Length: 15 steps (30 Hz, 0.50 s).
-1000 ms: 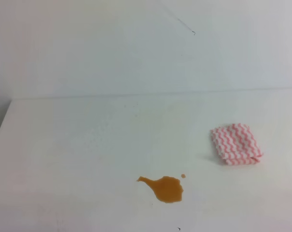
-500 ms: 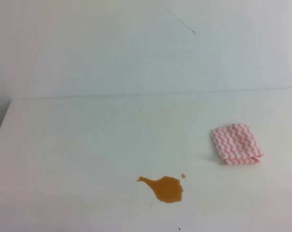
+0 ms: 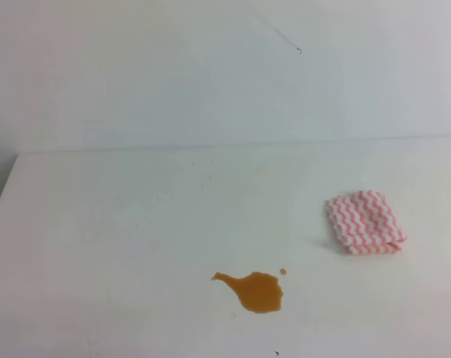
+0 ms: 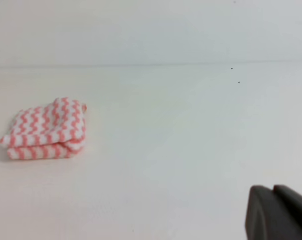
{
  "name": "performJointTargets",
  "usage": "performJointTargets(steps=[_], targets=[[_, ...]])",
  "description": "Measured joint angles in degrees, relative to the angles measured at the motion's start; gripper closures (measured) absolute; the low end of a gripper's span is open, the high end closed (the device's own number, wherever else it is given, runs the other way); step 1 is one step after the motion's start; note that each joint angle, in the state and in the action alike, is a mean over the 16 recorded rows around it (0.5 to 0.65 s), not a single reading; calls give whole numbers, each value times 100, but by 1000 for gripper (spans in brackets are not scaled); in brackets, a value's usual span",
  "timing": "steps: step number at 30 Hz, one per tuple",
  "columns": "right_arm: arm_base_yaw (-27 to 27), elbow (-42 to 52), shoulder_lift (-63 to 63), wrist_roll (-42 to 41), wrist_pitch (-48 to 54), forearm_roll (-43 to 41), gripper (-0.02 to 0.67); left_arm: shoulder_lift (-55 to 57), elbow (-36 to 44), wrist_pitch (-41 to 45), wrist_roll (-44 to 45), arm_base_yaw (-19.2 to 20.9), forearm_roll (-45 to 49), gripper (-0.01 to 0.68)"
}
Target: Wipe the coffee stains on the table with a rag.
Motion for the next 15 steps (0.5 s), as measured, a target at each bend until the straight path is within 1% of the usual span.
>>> performJointTargets(steps=[4, 7, 11, 15], targets=[[0, 0, 0, 0, -240, -2, 652, 0, 0, 0, 0, 0, 0, 672], [0, 0, 0, 0, -650, -5, 652, 0, 0, 0, 0, 0, 0, 672], [0, 0, 0, 0, -1552, -10, 652, 0, 0, 0, 0, 0, 0, 672], [0, 0, 0, -9, -2792, -13, 652, 0, 0, 0, 0, 0, 0, 672]])
